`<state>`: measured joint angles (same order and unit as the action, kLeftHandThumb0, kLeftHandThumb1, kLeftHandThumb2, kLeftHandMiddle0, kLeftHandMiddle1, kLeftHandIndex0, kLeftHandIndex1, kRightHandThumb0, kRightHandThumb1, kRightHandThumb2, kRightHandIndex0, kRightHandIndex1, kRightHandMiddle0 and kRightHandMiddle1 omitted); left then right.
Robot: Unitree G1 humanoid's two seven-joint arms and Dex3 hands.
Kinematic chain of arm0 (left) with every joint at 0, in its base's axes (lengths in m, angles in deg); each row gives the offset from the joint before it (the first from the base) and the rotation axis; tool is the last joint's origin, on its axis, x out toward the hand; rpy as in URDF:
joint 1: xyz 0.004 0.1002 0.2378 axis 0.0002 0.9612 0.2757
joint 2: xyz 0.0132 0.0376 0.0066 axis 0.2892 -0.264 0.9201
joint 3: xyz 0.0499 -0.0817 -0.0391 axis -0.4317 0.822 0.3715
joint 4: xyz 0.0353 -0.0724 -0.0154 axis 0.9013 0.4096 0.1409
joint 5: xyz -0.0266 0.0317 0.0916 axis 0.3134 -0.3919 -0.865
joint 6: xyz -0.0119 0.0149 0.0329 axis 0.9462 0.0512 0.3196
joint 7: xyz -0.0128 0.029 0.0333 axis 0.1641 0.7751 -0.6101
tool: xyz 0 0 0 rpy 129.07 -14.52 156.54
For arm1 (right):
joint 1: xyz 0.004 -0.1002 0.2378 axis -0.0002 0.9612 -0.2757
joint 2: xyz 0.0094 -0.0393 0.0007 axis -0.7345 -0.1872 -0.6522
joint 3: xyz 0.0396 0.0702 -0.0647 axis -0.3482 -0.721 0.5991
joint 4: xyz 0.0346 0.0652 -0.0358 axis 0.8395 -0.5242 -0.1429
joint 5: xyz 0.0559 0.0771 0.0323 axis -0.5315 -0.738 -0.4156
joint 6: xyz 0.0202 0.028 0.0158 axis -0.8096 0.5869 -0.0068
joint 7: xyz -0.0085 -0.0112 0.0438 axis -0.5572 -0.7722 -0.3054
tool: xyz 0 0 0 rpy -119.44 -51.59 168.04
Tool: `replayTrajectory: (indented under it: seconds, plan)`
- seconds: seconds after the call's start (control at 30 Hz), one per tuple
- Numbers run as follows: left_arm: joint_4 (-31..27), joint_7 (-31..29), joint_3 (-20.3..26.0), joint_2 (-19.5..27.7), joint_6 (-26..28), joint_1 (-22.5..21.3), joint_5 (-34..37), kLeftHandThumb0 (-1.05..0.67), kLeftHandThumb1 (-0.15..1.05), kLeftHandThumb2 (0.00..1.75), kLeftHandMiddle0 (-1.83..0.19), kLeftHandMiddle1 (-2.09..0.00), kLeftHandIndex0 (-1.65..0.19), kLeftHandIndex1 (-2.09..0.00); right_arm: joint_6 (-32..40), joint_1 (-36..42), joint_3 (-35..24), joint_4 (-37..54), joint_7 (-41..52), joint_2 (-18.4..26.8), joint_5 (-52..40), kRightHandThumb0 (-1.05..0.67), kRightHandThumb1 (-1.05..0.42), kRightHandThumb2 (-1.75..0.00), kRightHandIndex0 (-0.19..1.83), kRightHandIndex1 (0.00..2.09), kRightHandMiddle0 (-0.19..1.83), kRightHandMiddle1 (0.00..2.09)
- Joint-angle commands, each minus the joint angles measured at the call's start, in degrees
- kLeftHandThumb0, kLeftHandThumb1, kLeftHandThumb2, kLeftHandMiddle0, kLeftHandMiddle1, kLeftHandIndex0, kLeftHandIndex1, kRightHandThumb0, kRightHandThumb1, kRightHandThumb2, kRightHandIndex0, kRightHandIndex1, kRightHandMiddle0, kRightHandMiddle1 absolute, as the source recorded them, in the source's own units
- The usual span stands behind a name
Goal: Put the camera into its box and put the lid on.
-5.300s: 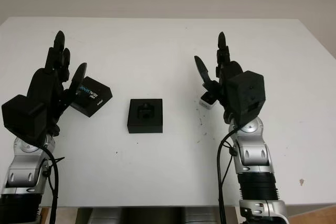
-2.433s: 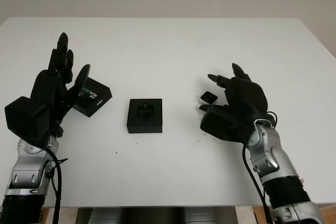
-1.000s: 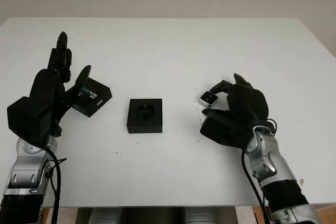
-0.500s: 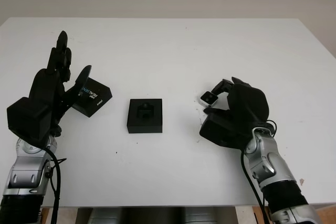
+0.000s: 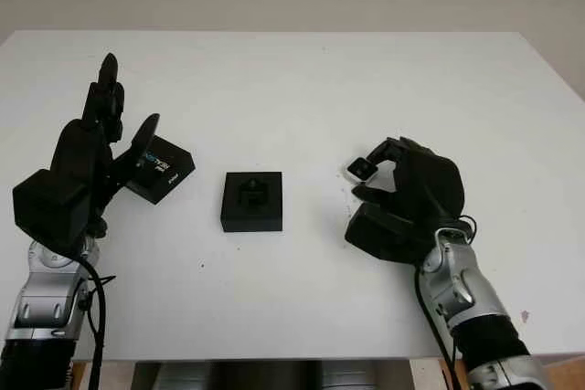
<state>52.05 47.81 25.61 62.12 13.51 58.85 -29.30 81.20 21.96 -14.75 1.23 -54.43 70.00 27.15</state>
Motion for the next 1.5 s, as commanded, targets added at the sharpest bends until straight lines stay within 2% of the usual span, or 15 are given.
replayTrajectory:
  seconds: [0.0,0.2,0.43,1.07,1.3,1.47]
  plan:
    - [-0.20,-0.06,-0.05,0.46,0.03,-0.03,0.00,-0.72,1.05,0.34,0.03,-0.05,0.06,-0.05,-1.82,-1.22,-1.18,-0.76,0.24,-0.73,-2.16,-0.35,-1.04,-0.08,0.43,0.05,0.41,1.33]
    - [-0.23,-0.03,-0.06,0.43,-0.13,0.02,-0.02,-0.72,1.05,0.34,0.03,-0.05,0.06,-0.05,-6.09,-2.56,-3.18,-3.48,0.52,-1.79,-7.53,-0.34,-1.04,-0.08,0.42,0.05,0.40,1.40]
    - [-0.37,-0.04,-0.16,0.50,0.29,-0.07,-0.27,-0.72,1.05,0.34,0.04,-0.05,0.07,-0.05,-8.19,-3.97,-4.32,-4.61,2.97,-1.94,-10.82,-0.38,-1.05,-0.09,0.40,0.04,0.41,1.67]
    - [-0.09,-0.27,-0.11,1.01,0.56,-0.67,-0.27,-0.73,1.05,0.34,0.03,-0.05,0.06,-0.06,-8.92,-3.95,-4.82,-3.11,4.41,-2.40,-11.85,-0.37,-1.05,-0.10,0.37,0.04,0.38,1.74]
    - [0.03,-0.39,-0.13,1.22,0.27,-0.75,0.07,-0.73,1.05,0.34,0.04,-0.05,0.06,-0.05,-9.14,-4.26,-4.03,-4.14,1.02,-2.09,-7.96,-0.34,-1.03,-0.06,0.42,0.07,0.41,1.64]
    - [0.01,-0.72,0.01,1.22,0.19,-0.62,0.51,-0.73,1.05,0.34,0.04,-0.05,0.07,-0.05,-7.83,-2.47,-8.48,1.65,7.91,-5.46,-18.46,-0.34,-1.05,-0.09,0.34,0.03,0.38,1.75]
